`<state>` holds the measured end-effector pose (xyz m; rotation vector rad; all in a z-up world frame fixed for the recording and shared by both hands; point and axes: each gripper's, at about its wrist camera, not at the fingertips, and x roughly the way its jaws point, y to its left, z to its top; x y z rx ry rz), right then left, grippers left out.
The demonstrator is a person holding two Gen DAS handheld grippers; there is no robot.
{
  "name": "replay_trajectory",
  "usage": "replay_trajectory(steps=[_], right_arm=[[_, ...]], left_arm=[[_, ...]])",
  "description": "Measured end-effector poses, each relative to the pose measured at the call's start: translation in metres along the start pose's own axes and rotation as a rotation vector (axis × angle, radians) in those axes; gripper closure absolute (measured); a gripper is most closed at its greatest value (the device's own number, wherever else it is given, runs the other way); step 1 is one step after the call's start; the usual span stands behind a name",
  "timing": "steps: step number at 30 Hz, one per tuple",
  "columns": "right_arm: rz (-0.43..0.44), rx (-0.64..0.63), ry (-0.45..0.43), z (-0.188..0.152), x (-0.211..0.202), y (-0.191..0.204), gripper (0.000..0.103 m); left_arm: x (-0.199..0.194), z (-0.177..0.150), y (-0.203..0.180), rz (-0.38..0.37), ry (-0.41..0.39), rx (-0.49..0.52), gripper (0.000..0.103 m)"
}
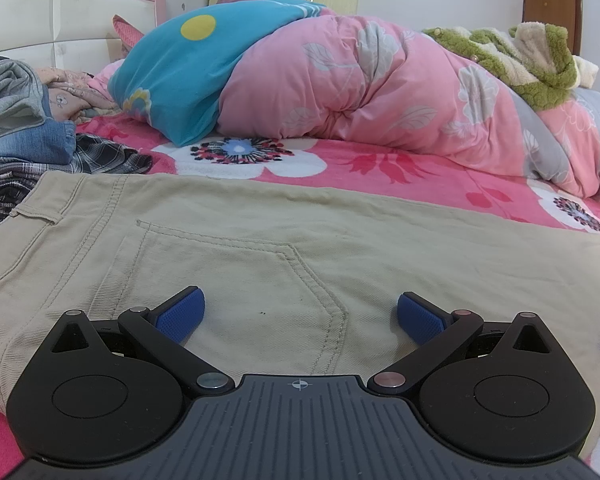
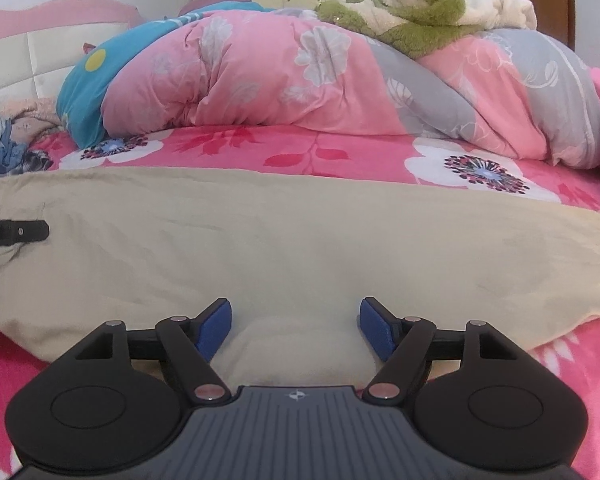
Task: Fold clothes
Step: 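Pull the right gripper back from the trousers leg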
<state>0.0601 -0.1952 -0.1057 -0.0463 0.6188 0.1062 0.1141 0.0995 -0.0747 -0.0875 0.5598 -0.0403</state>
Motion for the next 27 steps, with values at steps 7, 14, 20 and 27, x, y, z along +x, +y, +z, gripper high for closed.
replay_trajectory(steps=[7, 14, 20, 27], right_arm=[[-0.009, -0.019, -0.006, -0.006, -0.016, -0.007, 0.023], [-0.023, 0.004, 0.006, -0.012, -0.035, -0.018, 0.015], [-0.071, 0.054, 0.003, -0.013, -0.050, -0.040, 0.013], [-0.109, 0.150, -0.074, 0.001, -0.061, -0.066, 0.013]], left_arm=[[0.000, 0.000, 0.001, -0.003, -0.001, -0.003, 0.000], [-0.001, -0.001, 0.000, -0.002, -0.003, -0.004, 0.000], [-0.001, -0.002, -0.001, 0.003, -0.003, 0.001, 0.000], [0.000, -0.002, -0.001, 0.006, -0.004, 0.002, 0.000]])
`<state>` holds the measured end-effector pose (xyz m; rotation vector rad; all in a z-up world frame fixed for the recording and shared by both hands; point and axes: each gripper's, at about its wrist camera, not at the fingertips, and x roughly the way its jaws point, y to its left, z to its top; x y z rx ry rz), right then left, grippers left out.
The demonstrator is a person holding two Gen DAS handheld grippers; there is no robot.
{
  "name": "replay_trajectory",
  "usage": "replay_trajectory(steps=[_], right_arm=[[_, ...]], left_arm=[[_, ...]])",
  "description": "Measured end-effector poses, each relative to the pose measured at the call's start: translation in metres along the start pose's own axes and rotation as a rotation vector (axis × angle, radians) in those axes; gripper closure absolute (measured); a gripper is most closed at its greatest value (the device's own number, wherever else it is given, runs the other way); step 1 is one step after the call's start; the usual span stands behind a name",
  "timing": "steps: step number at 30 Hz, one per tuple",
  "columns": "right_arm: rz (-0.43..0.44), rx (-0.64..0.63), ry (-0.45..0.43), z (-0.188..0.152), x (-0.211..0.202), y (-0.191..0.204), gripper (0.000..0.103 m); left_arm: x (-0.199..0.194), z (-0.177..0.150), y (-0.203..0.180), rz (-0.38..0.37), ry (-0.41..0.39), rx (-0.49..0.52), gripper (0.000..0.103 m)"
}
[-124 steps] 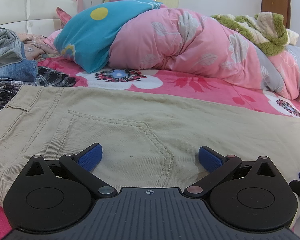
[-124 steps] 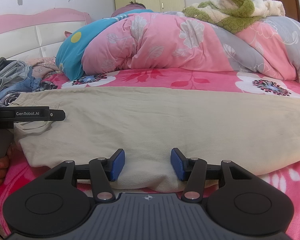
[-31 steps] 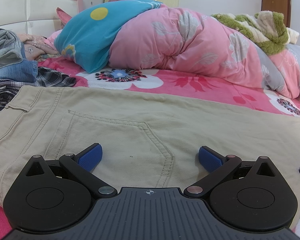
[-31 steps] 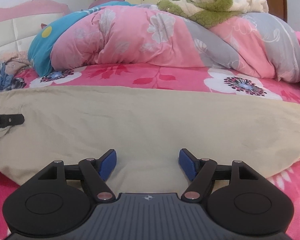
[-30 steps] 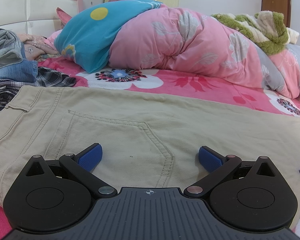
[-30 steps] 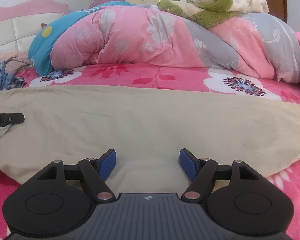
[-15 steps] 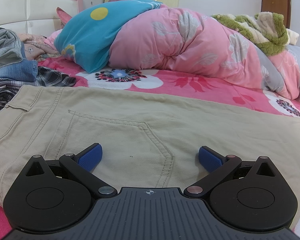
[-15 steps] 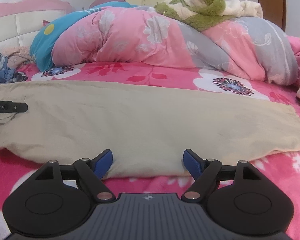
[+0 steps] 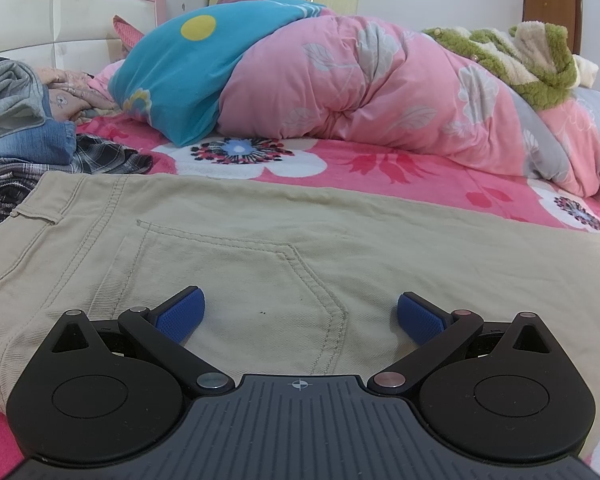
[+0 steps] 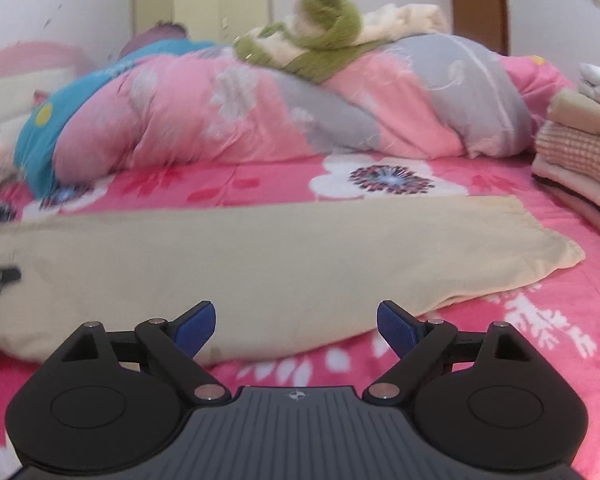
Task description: Fold clothes
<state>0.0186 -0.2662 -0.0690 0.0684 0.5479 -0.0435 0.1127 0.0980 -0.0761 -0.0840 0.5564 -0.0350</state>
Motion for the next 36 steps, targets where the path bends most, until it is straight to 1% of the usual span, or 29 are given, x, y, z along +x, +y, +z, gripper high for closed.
replay_trajectory(steps=[4, 7, 9, 11, 13, 14, 16, 17, 18, 19, 21, 22, 25, 27, 30, 36], right_arm=[[0.006, 0.016, -0.021, 0.007, 0.004, 0.001, 0.014], [0.034, 0.005, -0.042, 0.012, 0.005, 0.009, 0.015], [0.062, -0.011, -0.045, 0.012, 0.006, 0.016, 0.020], [0.092, -0.036, -0.039, 0.013, 0.010, 0.025, 0.023], [0.122, -0.059, -0.038, 0.012, 0.013, 0.035, 0.030], [0.140, -0.071, -0.032, 0.012, 0.015, 0.039, 0.039], [0.168, -0.098, -0.019, 0.011, 0.020, 0.047, 0.042], [0.178, -0.110, -0.010, 0.011, 0.024, 0.050, 0.051], [0.169, -0.117, 0.009, 0.010, 0.028, 0.049, 0.056], [0.160, -0.123, 0.028, 0.009, 0.033, 0.048, 0.057], [0.141, -0.136, 0.065, 0.007, 0.042, 0.047, 0.068], [0.129, -0.138, 0.082, 0.007, 0.046, 0.044, 0.069], [0.047, -0.089, 0.095, 0.012, 0.055, 0.009, 0.074], [-0.011, -0.044, 0.095, 0.018, 0.059, -0.017, 0.075], [-0.112, -0.018, 0.091, 0.024, 0.069, -0.057, 0.076], [-0.226, 0.037, 0.098, 0.033, 0.093, -0.131, 0.076]], left_arm=[[0.000, -0.001, -0.001, 0.004, 0.000, 0.003, 0.000], [0.000, -0.001, -0.001, 0.007, 0.000, 0.006, 0.000], [0.001, -0.001, -0.001, 0.009, 0.001, 0.008, 0.000], [0.001, -0.002, -0.002, 0.010, 0.001, 0.009, 0.000], [0.001, -0.002, -0.002, 0.012, 0.001, 0.010, 0.000], [0.001, -0.002, -0.002, 0.013, 0.001, 0.011, 0.000], [0.002, -0.002, -0.002, 0.014, 0.002, 0.012, 0.000], [0.002, -0.002, -0.002, 0.014, 0.002, 0.013, 0.000], [0.002, -0.002, -0.003, 0.015, 0.002, 0.013, 0.000], [0.002, -0.002, -0.003, 0.015, 0.002, 0.013, 0.000], [0.002, -0.002, -0.003, 0.015, 0.002, 0.013, 0.000], [0.002, -0.002, -0.003, 0.015, 0.002, 0.013, 0.000], [0.002, -0.002, -0.003, 0.017, 0.002, 0.016, 0.000], [0.002, -0.002, -0.004, 0.019, 0.002, 0.017, 0.000], [0.003, -0.003, -0.003, 0.018, 0.000, 0.016, 0.000], [0.003, -0.003, -0.003, 0.017, -0.003, 0.014, 0.000]])
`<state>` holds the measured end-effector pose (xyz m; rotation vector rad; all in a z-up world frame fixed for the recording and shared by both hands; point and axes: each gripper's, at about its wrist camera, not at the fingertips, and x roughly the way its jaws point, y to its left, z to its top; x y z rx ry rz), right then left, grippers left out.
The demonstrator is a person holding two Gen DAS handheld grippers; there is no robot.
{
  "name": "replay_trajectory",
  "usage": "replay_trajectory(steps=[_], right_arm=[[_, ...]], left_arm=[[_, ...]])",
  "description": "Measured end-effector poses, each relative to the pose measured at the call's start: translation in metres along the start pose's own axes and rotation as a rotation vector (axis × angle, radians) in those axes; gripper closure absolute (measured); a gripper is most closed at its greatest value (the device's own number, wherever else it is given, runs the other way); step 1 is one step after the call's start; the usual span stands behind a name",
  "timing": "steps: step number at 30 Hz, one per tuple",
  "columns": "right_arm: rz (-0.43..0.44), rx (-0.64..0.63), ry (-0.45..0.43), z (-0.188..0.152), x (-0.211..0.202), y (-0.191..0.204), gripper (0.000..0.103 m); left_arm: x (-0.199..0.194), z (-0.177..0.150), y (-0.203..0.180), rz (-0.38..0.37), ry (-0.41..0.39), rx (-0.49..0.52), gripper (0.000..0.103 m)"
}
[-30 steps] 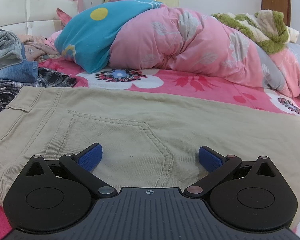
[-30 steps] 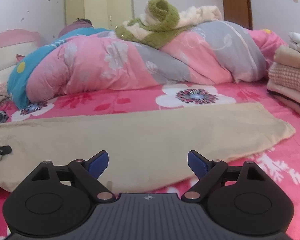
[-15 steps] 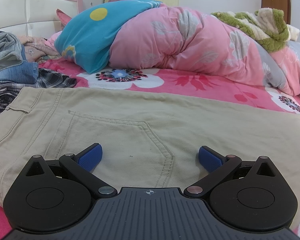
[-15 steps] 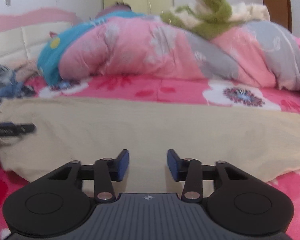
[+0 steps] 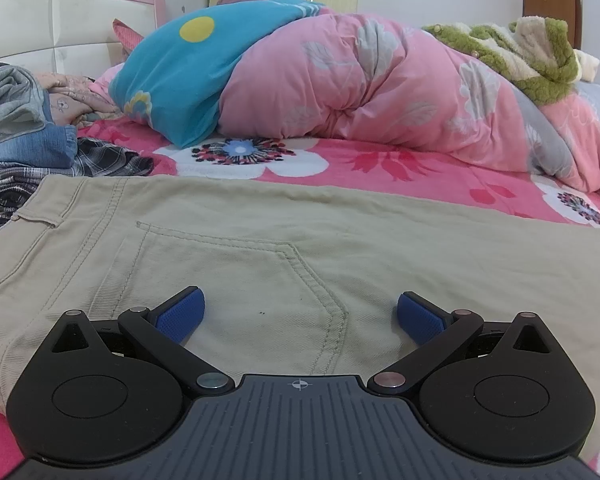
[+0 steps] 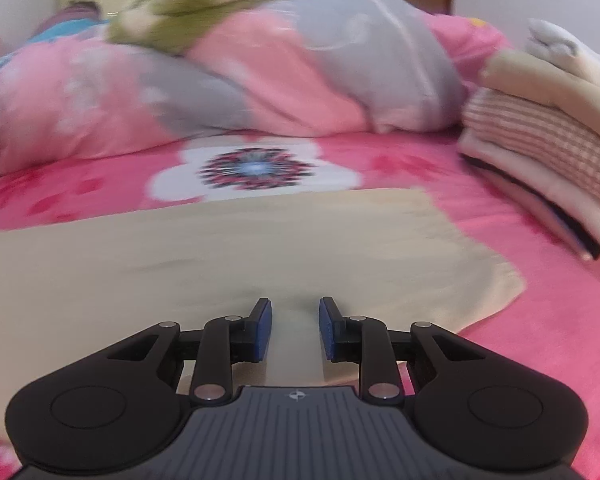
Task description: Fold clothes
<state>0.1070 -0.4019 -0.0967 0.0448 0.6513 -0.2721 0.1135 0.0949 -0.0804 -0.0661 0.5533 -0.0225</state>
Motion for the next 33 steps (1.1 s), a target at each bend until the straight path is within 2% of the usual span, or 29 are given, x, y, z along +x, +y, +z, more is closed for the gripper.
replay_trajectory(steps=[4, 8, 11, 15, 16, 19, 21, 26, 27, 29, 31, 33], right_arm=[[-0.061, 0.096, 0.018, 0.012, 0.029, -0.050, 0.076], [-0.153, 0.169, 0.018, 0.021, 0.041, -0.091, 0.078], [-0.110, 0.223, -0.025, 0.030, 0.029, -0.098, 0.077], [0.050, 0.131, -0.047, 0.043, 0.019, -0.066, 0.077], [0.091, 0.102, -0.032, 0.046, 0.024, -0.056, 0.077], [0.134, 0.011, 0.050, 0.054, 0.054, -0.032, 0.077], [0.085, -0.016, 0.112, 0.057, 0.078, -0.030, 0.077], [-0.056, 0.103, 0.155, 0.088, 0.129, -0.069, 0.078], [-0.062, 0.128, 0.156, 0.093, 0.137, -0.079, 0.080], [-0.042, 0.197, 0.137, 0.099, 0.139, -0.094, 0.080], [-0.074, 0.219, 0.105, 0.105, 0.132, -0.098, 0.077], [-0.065, 0.246, 0.078, 0.105, 0.121, -0.102, 0.077]], left_arm=[[0.000, 0.000, 0.000, 0.003, -0.001, 0.002, 0.000], [0.000, 0.000, -0.001, 0.003, -0.003, 0.002, 0.000], [0.000, -0.001, 0.000, 0.003, -0.004, 0.002, 0.000], [0.000, -0.001, 0.000, 0.003, -0.004, 0.002, 0.000], [0.000, -0.002, 0.000, 0.003, -0.004, 0.002, 0.000], [0.000, -0.002, 0.000, 0.002, -0.006, 0.000, 0.000], [0.000, -0.002, 0.001, 0.001, -0.007, 0.000, 0.000], [0.001, -0.002, 0.000, 0.001, -0.007, 0.001, 0.000], [0.001, -0.002, 0.000, 0.001, -0.007, 0.001, 0.000], [0.001, -0.002, 0.001, 0.000, -0.008, 0.000, 0.000], [0.001, -0.002, 0.000, 0.001, -0.007, 0.001, 0.000], [0.001, -0.002, 0.000, 0.001, -0.007, 0.001, 0.000]])
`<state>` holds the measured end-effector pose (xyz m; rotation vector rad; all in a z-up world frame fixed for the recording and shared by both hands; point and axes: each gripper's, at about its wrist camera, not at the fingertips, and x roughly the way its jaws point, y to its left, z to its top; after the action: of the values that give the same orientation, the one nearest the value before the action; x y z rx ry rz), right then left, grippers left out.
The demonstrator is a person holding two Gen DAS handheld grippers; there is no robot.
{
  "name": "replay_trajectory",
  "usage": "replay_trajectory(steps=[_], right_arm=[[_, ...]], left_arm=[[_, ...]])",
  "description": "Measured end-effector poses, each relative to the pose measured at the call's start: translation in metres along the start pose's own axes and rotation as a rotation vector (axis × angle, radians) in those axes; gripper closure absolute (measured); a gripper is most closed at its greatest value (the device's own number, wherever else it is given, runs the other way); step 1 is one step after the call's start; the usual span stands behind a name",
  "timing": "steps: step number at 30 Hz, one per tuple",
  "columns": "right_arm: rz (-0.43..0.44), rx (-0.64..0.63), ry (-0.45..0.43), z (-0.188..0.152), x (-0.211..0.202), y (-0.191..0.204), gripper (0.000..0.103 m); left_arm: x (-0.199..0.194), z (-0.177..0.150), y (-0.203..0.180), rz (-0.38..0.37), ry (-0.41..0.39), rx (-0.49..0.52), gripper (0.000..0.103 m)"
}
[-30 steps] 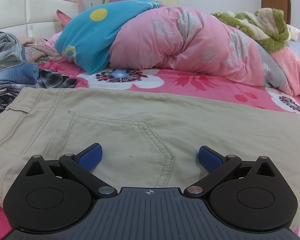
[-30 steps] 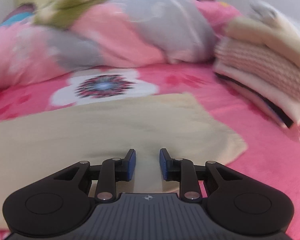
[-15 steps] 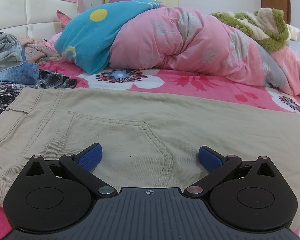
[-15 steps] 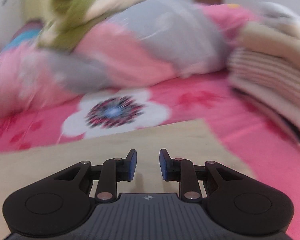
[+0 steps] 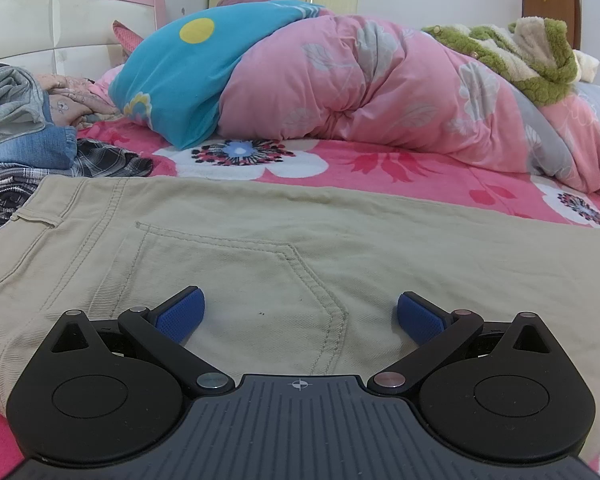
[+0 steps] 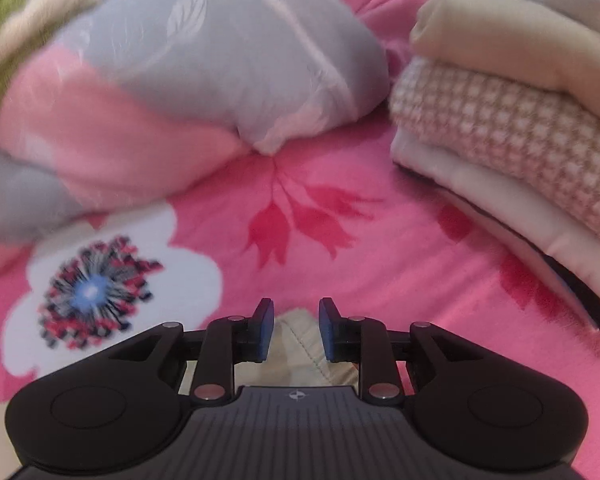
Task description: Fold clothes
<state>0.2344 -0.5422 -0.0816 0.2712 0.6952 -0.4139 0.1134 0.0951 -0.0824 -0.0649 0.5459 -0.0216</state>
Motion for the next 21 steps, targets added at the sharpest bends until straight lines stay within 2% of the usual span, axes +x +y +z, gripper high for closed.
replay_trajectory(steps=[3, 8, 9, 12, 14, 16, 18, 21], right_arm=[[0.054, 0.027, -0.003, -0.009, -0.023, -0.004, 0.077], [0.140, -0.022, 0.028, -0.042, -0.056, -0.004, 0.075], [0.118, -0.035, 0.042, -0.049, -0.056, -0.008, 0.075], [-0.033, -0.011, 0.060, -0.052, -0.042, -0.034, 0.078], [-0.143, 0.050, 0.045, -0.047, -0.040, -0.053, 0.073], [-0.126, 0.140, 0.013, -0.042, -0.052, -0.066, 0.073], [-0.055, 0.158, -0.004, -0.045, -0.067, -0.063, 0.073], [0.057, 0.037, 0.004, -0.060, -0.085, -0.031, 0.072]], left_arm=[[0.000, 0.000, 0.000, 0.000, 0.000, 0.000, 0.000], [0.000, 0.000, 0.000, -0.002, -0.002, -0.003, 0.000], [0.000, 0.000, 0.000, -0.003, -0.002, -0.003, 0.000], [0.000, 0.000, 0.001, -0.006, -0.004, -0.007, 0.000], [0.000, 0.000, 0.001, -0.008, -0.005, -0.009, 0.000], [0.000, 0.000, 0.002, -0.007, -0.005, -0.008, 0.000], [0.000, 0.000, 0.002, -0.006, -0.005, -0.007, 0.000], [0.000, 0.000, 0.001, -0.005, -0.005, -0.007, 0.000]])
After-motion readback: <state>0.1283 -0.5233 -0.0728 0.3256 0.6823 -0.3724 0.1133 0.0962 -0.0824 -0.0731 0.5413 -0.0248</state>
